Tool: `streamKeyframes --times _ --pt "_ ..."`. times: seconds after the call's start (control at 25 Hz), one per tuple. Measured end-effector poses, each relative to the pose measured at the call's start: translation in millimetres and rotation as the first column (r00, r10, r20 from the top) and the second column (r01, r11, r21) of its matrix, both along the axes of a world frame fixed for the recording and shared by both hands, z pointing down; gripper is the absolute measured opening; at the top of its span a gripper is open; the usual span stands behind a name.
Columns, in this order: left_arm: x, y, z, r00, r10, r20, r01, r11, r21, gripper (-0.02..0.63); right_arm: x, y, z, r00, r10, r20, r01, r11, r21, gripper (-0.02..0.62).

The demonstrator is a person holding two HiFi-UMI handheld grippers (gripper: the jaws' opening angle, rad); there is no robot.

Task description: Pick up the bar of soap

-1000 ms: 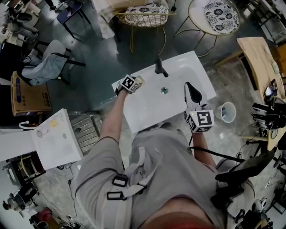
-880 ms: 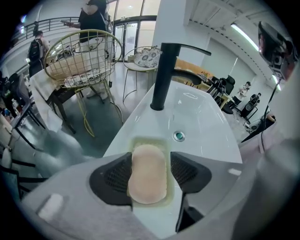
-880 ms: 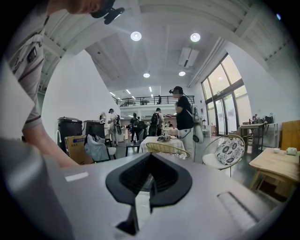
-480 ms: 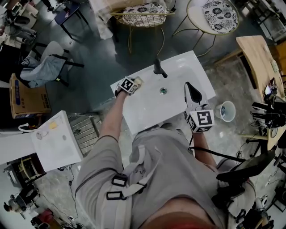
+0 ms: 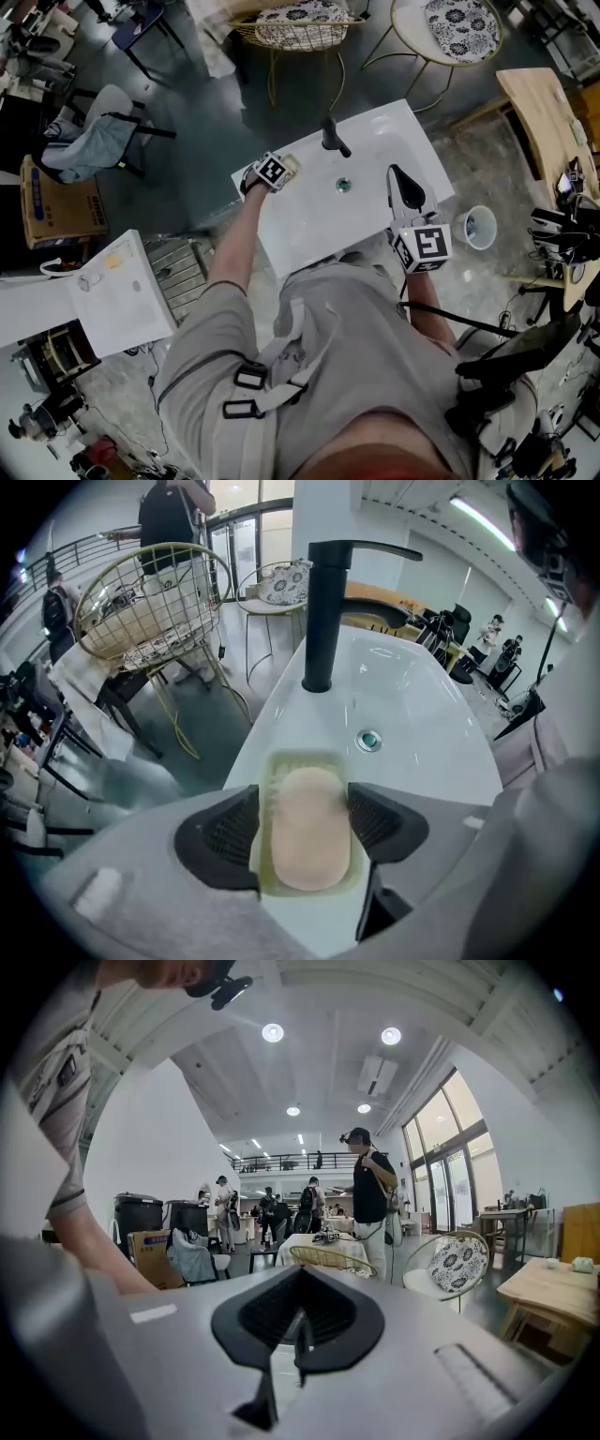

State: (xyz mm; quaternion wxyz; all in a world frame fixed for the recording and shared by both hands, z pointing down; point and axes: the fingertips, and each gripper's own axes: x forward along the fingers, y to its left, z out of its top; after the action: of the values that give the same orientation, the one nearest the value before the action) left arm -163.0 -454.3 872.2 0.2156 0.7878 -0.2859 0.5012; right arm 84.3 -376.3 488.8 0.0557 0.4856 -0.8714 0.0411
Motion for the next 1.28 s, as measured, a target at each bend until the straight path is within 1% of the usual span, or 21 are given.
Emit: streamKeyframes --times 0.04,0.12,0.2,0.32,0.4,0.44,0.56,0.72,0.84,1.0,1.08,1.16,1.24,1.28 --pt "-2 -2 0 1.0 -0.005 0.015 0.005 1.0 0.008 0.296 1 0 0 1.0 -0.001 0.0 0.001 1.0 0.0 0.002" --pt "-11 -8 -1 0.998 -0.031 0.051 0.029 0.999 0.045 0.236 1 0 1 1.0 -0.001 0.0 0.001 1.0 0.001 0.002" --pt "-12 -11 -1 0.997 -0.02 0.072 0.015 0.997 0.075 0.235 2 0 1 1.0 0.002 -0.003 -0.002 1.0 0.003 0.002" --pt "-7 -10 5 0.99 0.045 0.136 -0.06 0.992 0.108 0.238 7 -1 5 1.0 0.013 -0.007 -0.013 1.0 -0.011 0.002" --pt "-9 -11 8 0.988 0.038 0.152 -0.057 0.991 0.125 0.257 8 -1 8 1.0 0.015 -0.008 -0.015 1.0 -0.019 0.002" --pt "-11 -12 10 0.99 0.017 0.143 -0.035 0.992 0.123 0.283 7 -1 8 1.0 0.013 -0.008 -0.014 1.0 -0.019 0.002" --pt "-17 -13 11 0.996 -0.046 0.077 0.04 0.996 0.082 0.285 3 -1 7 1.0 0.007 -0.01 -0.007 1.0 -0.012 0.002" --pt "-25 -18 7 0.995 -0.088 0.056 0.085 0.995 0.059 0.265 1 -1 7 1.0 0.007 -0.009 -0.007 1.0 -0.007 0.002" --pt "-30 -21 3 0.991 -0.125 0.044 0.122 0.991 0.061 0.247 4 -3 5 1.0 0.016 -0.006 -0.016 1.0 0.0 0.002" --pt "-30 -16 3 0.991 -0.132 0.032 0.131 0.991 0.033 0.242 11 -3 8 0.999 0.035 -0.001 -0.035 0.999 -0.001 0.002" --pt "-30 -16 -4 0.993 -0.115 0.036 0.113 0.992 0.06 0.239 11 -3 8 0.999 0.039 0.004 -0.039 0.999 -0.001 0.002" --pt "-31 -20 -14 0.994 -0.113 0.014 0.11 0.988 0.105 0.233 9 -4 7 0.999 0.037 0.006 -0.037 0.999 0.002 0.002" --pt "-31 -17 -21 0.99 -0.136 -0.028 0.138 0.984 0.113 0.209 6 -6 7 0.999 0.034 0.012 -0.034 0.999 0.005 0.002" --pt "-31 -15 -23 0.988 -0.147 -0.05 0.152 0.982 0.109 0.121 5 -6 7 0.999 0.033 0.016 -0.033 0.999 0.005 0.002"
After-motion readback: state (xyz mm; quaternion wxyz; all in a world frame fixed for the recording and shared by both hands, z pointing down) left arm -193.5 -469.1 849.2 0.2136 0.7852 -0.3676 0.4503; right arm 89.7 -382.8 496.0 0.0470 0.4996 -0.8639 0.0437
